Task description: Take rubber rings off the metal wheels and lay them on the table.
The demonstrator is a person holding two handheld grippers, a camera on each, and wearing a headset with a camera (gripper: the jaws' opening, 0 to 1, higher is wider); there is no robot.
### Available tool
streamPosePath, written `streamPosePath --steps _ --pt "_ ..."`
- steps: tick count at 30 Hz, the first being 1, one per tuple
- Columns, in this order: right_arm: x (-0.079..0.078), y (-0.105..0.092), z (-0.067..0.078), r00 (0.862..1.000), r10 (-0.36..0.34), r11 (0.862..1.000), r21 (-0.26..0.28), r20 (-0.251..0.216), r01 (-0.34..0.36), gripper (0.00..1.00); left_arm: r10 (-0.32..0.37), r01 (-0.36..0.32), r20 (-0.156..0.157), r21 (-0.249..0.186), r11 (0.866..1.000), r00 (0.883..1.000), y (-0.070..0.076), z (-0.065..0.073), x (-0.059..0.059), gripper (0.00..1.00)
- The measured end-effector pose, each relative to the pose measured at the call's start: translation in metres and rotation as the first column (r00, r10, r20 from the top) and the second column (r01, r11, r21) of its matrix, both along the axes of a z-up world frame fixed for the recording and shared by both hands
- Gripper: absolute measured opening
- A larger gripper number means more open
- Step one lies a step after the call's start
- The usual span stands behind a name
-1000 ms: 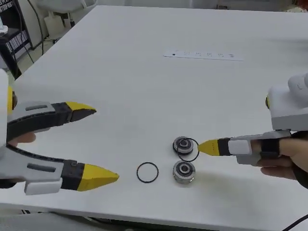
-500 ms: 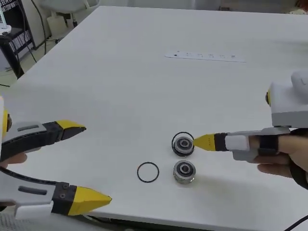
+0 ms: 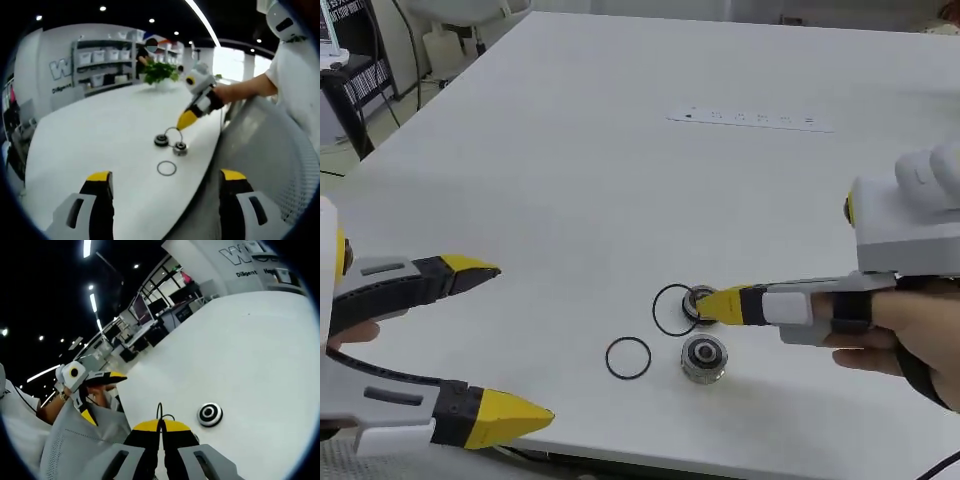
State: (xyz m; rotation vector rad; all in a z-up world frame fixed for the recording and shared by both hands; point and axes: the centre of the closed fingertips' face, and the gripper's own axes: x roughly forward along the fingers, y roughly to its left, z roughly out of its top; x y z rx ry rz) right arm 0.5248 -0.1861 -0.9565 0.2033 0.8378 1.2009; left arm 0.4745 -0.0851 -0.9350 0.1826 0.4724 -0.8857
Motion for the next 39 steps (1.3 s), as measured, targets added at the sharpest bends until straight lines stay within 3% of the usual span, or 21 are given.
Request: streamPosePath --steps 11,23,29,39 --pt "-0.013 0.018 -0.015 0.996 0.069 0.996 -0.054 0.049 -0.066 0.0 0.0 0.0 -0.003 0.019 1.0 1.0 0.001 -0.003 -0.001 0.87" --pt "-0.021 0.023 -0.043 0.995 0.088 0.989 -0.12 0.037 -0.083 0.0 -0.002 0.003 -0.026 0.02 1.0 1.0 0.002 -0.008 -0.002 0.85" --pt "-0.016 0.022 -0.045 0.996 0.07 0.99 -0.128 0.048 -0.063 0.0 0.008 -0.008 -0.022 0.01 1.0 1.0 0.003 -0.006 -0.001 0.85" --pt "-0.012 0.022 -0.046 0.991 0.083 0.986 -0.154 0.104 -0.066 0.04 0.008 -0.008 -0.024 0.008 1.0 1.0 0.003 -0.006 -0.001 0.84"
